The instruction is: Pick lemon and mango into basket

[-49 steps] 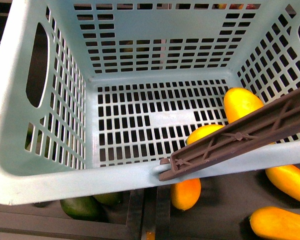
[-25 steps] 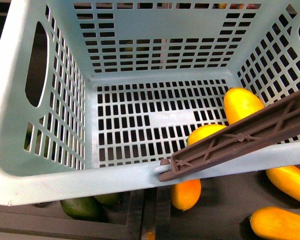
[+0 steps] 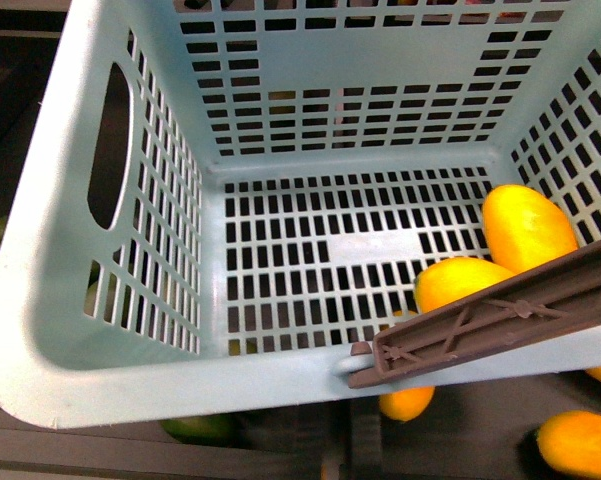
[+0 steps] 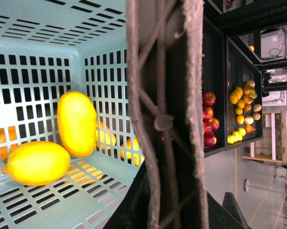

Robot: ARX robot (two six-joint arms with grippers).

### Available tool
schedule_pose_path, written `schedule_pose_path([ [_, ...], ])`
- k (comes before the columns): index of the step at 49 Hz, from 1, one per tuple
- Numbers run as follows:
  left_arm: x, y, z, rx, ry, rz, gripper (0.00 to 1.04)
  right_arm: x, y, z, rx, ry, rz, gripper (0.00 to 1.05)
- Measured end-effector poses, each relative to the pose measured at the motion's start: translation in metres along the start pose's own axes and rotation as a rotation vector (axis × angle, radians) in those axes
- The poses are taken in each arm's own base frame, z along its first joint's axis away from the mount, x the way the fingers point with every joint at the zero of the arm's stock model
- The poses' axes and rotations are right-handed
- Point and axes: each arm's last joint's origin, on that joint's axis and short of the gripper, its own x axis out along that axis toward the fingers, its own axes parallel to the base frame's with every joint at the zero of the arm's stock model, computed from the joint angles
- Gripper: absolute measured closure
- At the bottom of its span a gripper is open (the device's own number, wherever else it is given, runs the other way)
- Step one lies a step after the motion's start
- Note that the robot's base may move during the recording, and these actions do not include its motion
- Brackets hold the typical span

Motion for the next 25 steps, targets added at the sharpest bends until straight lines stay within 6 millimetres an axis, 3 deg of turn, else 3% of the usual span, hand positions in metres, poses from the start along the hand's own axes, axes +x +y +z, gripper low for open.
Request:
schedule_pose_path([
  [25, -0.0007, 0.0019, 0.0032, -0.004, -0.026, 0.016, 1.0, -0.0002, 0.0, 0.0, 0.0, -0.001, 0.0, 0.09],
])
